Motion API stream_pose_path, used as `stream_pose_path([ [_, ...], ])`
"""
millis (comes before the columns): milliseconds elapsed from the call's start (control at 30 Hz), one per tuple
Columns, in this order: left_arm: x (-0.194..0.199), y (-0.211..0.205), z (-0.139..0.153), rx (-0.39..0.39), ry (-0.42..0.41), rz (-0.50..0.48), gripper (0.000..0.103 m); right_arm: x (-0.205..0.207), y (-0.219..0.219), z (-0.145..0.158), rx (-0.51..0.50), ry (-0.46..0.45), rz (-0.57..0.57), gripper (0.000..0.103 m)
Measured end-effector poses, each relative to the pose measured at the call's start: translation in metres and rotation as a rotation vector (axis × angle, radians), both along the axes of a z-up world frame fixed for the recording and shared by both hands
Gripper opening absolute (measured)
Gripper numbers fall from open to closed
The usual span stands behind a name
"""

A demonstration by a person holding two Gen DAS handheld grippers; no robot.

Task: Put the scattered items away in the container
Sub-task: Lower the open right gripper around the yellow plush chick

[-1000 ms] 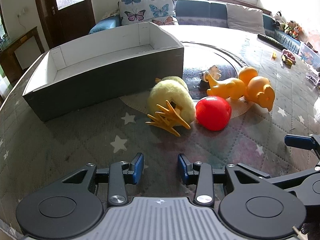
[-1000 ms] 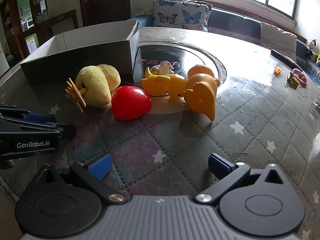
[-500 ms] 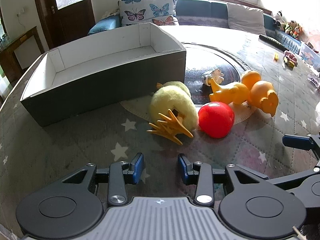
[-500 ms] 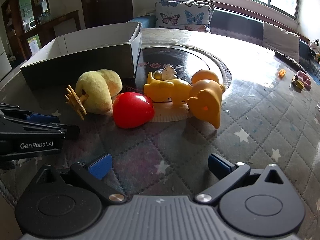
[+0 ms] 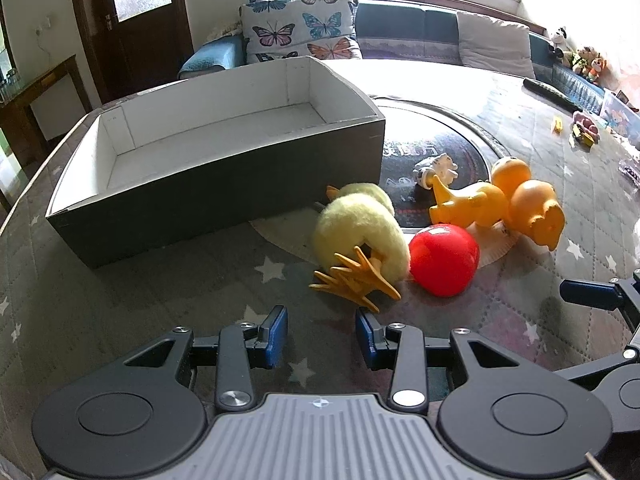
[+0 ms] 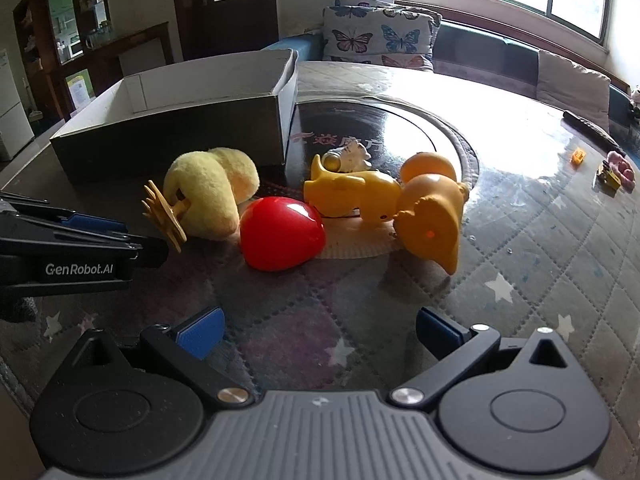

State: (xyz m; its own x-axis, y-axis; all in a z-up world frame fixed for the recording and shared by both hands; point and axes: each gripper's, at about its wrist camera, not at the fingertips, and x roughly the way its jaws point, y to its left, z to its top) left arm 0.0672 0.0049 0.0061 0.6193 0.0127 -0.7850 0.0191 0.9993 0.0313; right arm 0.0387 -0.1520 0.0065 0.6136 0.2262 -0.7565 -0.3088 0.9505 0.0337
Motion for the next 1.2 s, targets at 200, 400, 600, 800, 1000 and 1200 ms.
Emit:
stream_pose_path([
  [200,0.004,0.009,0.008,-0.024,-0.007,0.003,0.040,0.004,0.005,0.005,0.021,-0.008,0.025,0.102],
  [400,0.011,0.017,0.023,-0.037,-0.043,0.003,0.040,0.010,0.013,0.017,0.052,-0.038,0.063,0.101],
  [600,0.017,0.024,0.035,-0.070,-0.063,-0.016,0.040,0.018,0.024,0.027,0.079,-0.061,0.112,0.097],
  [800,0.029,0.026,0.044,-0.086,-0.071,-0.053,0.040,0.027,0.039,0.031,0.090,-0.075,0.153,0.096],
  [1000,0.045,0.020,0.050,-0.113,-0.063,-0.131,0.040,0.034,0.052,0.031,0.106,-0.087,0.180,0.093],
  [1200,0.063,0.017,0.045,-0.137,-0.023,-0.177,0.040,0.043,0.059,0.025,0.123,-0.081,0.195,0.088],
])
